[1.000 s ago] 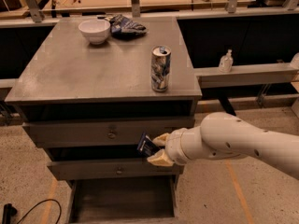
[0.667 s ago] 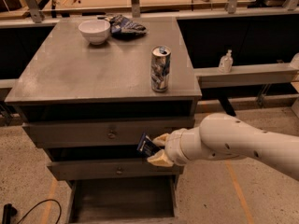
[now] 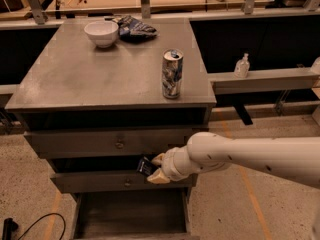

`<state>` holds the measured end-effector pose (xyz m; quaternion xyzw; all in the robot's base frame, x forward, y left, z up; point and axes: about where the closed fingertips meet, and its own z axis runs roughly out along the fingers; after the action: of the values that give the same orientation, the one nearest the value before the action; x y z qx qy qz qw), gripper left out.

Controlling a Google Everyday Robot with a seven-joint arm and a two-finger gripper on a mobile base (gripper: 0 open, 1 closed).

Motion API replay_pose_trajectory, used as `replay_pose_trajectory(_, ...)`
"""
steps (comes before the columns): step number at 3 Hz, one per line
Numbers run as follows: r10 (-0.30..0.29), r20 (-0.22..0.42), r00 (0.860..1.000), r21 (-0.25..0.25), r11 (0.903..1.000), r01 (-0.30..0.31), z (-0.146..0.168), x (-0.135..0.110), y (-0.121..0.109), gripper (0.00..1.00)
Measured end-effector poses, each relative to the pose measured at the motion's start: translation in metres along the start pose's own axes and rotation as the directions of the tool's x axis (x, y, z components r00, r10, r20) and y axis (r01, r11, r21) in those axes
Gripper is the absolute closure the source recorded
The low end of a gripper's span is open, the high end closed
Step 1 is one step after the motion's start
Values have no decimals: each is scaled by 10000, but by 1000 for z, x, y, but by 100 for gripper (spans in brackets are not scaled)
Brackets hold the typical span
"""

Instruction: Place rxbar blueberry into bottom drawer

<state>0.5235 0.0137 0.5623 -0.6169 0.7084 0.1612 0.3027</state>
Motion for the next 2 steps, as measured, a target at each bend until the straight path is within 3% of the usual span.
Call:
replay_pose_trajectory(1, 396, -204, 9990, -721, 9966, -409, 48, 35, 4, 100)
replay_pose_trajectory(2, 854, -419, 9955, -1114, 9897, -896, 73, 67, 15, 100)
